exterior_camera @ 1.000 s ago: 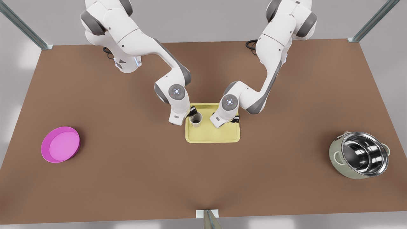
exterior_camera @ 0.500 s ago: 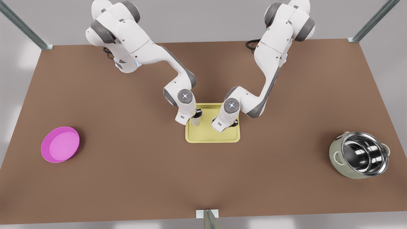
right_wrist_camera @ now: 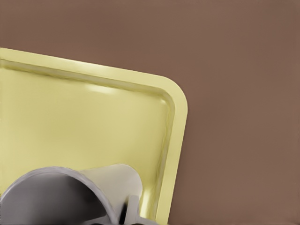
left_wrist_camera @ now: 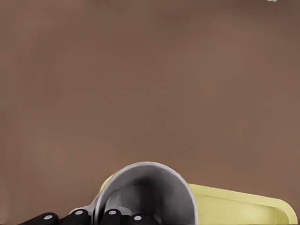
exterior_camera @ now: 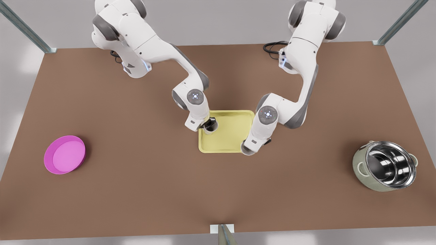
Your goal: Use the left arm to pick up the white IKEA cup from the tray and place it on the middle-left position; use the right arm to pick up the white IKEA cup from the tray and place it on the middle-right position
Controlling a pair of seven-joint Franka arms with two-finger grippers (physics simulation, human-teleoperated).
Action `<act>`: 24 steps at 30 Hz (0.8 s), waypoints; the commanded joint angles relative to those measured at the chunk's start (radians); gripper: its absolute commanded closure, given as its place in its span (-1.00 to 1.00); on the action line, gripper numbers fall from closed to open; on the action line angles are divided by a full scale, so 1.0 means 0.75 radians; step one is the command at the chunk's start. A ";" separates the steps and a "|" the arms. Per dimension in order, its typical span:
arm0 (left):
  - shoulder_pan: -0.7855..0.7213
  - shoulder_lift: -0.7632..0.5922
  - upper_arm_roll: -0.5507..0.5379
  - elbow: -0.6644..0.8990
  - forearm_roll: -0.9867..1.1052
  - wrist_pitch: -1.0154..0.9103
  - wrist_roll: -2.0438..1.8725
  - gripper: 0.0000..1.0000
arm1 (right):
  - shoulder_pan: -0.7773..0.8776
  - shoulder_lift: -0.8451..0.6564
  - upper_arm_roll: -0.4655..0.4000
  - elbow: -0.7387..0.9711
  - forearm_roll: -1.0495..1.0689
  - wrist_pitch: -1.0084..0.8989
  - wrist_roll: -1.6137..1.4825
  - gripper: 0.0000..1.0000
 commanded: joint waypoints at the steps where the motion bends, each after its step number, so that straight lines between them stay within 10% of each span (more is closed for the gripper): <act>1: 0.008 0.006 0.102 0.025 0.037 -0.039 0.336 0.67 | -0.037 -0.040 -0.007 0.000 -0.007 -0.016 0.114 0.61; 9: 0.309 0.233 0.127 0.025 -0.051 0.693 0.770 0.67 | -0.317 -0.181 -0.005 -0.346 0.002 0.232 -0.289 0.57; 20: 0.309 0.302 0.098 0.010 -0.241 0.803 0.770 0.59 | -0.328 -0.203 -0.007 -0.362 0.006 0.221 -0.283 -1.00; 22: 0.309 0.304 0.098 0.010 -0.231 0.803 0.778 -1.00 | -0.366 -0.258 -0.016 -0.331 0.004 0.152 -0.334 -1.00; 24: 0.309 0.304 0.098 0.010 -0.235 0.803 0.805 -1.00 | -0.520 -0.383 -0.020 -0.190 0.002 -0.097 -0.541 -1.00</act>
